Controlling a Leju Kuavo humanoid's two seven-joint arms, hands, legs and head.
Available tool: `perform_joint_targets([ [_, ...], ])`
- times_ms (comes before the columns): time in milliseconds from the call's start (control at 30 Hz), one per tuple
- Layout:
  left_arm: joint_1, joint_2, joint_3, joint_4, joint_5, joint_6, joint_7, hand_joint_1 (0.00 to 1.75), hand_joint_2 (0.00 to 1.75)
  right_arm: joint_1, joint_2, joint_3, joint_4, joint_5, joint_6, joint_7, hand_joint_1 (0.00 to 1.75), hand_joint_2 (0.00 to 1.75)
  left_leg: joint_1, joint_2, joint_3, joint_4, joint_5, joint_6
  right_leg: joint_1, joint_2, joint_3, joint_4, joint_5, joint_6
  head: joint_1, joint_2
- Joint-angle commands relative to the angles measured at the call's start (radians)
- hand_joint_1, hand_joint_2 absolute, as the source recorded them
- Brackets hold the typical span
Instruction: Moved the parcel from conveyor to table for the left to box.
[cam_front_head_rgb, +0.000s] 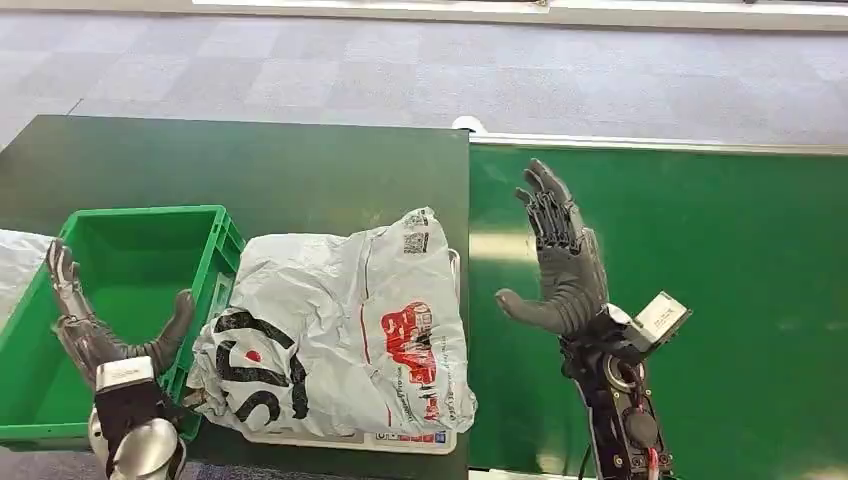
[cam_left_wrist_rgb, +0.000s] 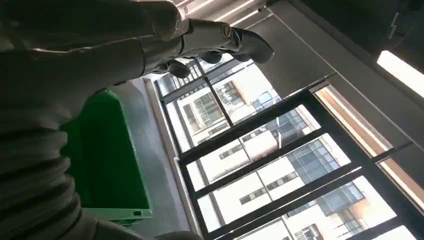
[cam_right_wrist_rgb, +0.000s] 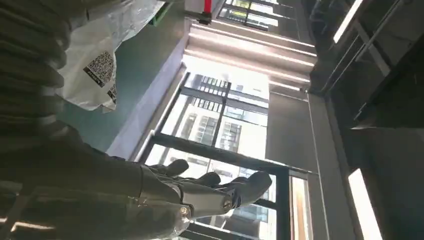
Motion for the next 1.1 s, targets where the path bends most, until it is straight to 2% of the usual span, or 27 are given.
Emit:
perform_joint_targets([
  [33,-0.042,-0.03,0.064,0.052,-0.085,0.006,0.003,0.0,1.75,0.032,0.029,-0.068,-0.028,-0.024,0.003,0.001,0.0,1.75,0.0,-0.001,-0.003,-0.002,0.003,0.002,0.001,-0.002,-0.002,-0.002,0.003,-0.004,0.0,0.0],
  [200,-0.038,-0.022,0.049,0.041,-0.044,0.0,0.003,0.0,1.75,0.037,0.033,-0.076,-0.033,-0.032,0.003,0.001,0.0,1.75,0.0,-0.001,-0.002,0.0,0.001,0.001,0.001,-0.001,-0.002,-0.001,0.001,-0.002,0.0,0.0],
  [300,-0.013,0.017,-0.004,-0.05,0.229,-0.165,0.003,0.0,1.75,0.041,0.048,-0.111,-0.034,-0.062,-0.011,0.012,0.0,1.75,0.0,-0.001,-0.003,-0.002,0.003,0.002,0.001,-0.002,-0.002,-0.001,0.002,-0.003,0.0,0.0],
  [333,-0.006,0.01,0.01,-0.085,0.313,-0.252,0.003,0.0,1.75,0.041,0.052,-0.121,-0.028,-0.068,-0.023,0.02,0.0,1.75,0.0,0.0,-0.002,0.0,0.001,0.001,0.001,-0.001,-0.002,0.0,0.001,-0.002,0.0,0.0],
  [467,-0.006,0.01,0.01,-0.085,0.313,-0.252,0.003,0.0,1.75,0.041,0.052,-0.121,-0.028,-0.068,-0.023,0.02,0.0,1.75,0.001,0.001,-0.004,-0.001,0.003,0.002,0.002,-0.001,-0.004,-0.001,0.003,-0.005,0.0,0.0],
  [833,-0.006,0.01,0.01,-0.085,0.313,-0.252,0.003,0.0,1.75,0.041,0.052,-0.121,-0.028,-0.068,-0.023,0.02,0.0,1.75,0.0,0.0,-0.002,0.0,0.001,0.001,0.001,-0.001,-0.002,-0.001,0.001,-0.002,0.0,0.0],
  [867,0.001,-0.02,0.058,-0.142,0.408,-0.408,0.003,0.0,1.75,0.045,0.06,-0.134,-0.024,-0.063,-0.053,0.025,0.0,1.75,0.0,0.0,-0.001,0.0,0.001,0.001,0.001,-0.001,-0.001,0.0,0.001,-0.002,0.0,0.0],
  [900,0.002,-0.038,0.083,-0.16,0.443,-0.473,0.003,0.0,1.75,0.047,0.063,-0.139,-0.024,-0.061,-0.066,0.028,0.0,1.75,0.0,0.0,-0.002,-0.001,0.002,0.001,0.001,-0.001,-0.002,-0.001,0.002,-0.003,0.0,0.0],
  [1000,-0.001,-0.146,0.228,-0.214,0.544,-0.806,0.003,0.0,1.75,0.067,0.074,-0.151,-0.019,-0.055,-0.111,0.041,0.0,1.75,0.001,0.002,-0.003,0.001,0.001,0.002,0.002,0.001,-0.003,0.0,0.001,-0.003,0.0,0.0],
  [1033,-0.001,-0.158,0.243,-0.228,0.543,-0.831,0.003,0.0,1.75,0.07,0.075,-0.15,-0.018,-0.045,-0.122,0.046,0.0,1.75,0.001,0.002,-0.003,0.0,0.001,0.002,0.002,0.0,-0.003,-0.001,0.002,-0.003,0.0,0.0],
  [1100,-0.004,-0.206,0.289,-0.241,0.555,-0.98,0.003,0.0,1.75,0.074,0.076,-0.14,0.0,-0.04,-0.126,0.048,0.0,1.75,0.001,0.002,-0.002,0.0,0.001,0.002,0.001,0.001,-0.002,-0.001,0.002,-0.002,0.0,0.0],
])
